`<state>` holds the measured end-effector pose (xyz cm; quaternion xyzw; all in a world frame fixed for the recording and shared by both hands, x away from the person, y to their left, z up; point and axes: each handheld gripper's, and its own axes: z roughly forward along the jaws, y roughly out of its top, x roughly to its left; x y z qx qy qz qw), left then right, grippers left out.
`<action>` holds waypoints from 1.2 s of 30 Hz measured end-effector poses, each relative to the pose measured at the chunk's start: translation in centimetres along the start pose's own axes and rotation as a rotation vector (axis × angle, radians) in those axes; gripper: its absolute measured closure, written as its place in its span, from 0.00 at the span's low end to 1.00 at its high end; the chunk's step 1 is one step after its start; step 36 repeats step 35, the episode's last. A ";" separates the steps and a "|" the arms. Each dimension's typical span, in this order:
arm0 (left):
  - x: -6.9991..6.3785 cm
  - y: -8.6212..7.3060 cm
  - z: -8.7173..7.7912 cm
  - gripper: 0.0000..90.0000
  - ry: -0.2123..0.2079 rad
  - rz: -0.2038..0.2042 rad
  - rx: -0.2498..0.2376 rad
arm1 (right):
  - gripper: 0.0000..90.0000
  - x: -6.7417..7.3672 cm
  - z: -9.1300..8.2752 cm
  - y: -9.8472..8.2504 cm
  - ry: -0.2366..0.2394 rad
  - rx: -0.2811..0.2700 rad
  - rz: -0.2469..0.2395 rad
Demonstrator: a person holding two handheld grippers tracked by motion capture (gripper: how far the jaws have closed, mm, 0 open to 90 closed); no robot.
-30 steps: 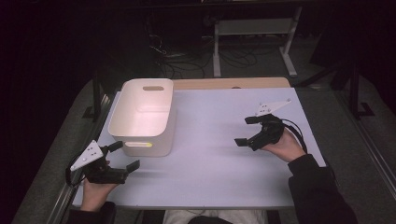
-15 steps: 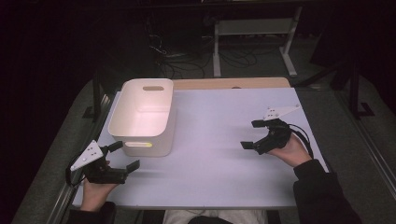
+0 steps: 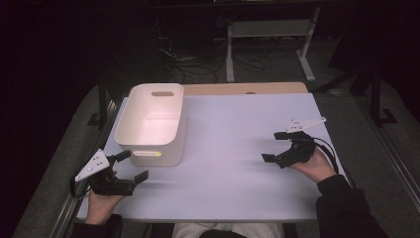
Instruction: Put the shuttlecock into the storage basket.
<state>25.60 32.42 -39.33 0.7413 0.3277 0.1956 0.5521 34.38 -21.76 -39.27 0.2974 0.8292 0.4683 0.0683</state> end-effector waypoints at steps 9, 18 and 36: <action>0.0 0.0 -0.1 0.00 0.004 0.000 -0.002 | 0.00 -0.7 -1.8 -1.8 -0.050 -0.044 0.034; 0.0 0.0 -0.1 0.00 0.006 0.000 -0.004 | 0.00 -0.9 -2.7 -3.7 -0.093 -0.065 0.073; 0.1 0.0 -0.1 0.00 0.007 0.002 -0.002 | 0.00 -0.1 -3.3 -5.7 -0.131 -0.079 0.101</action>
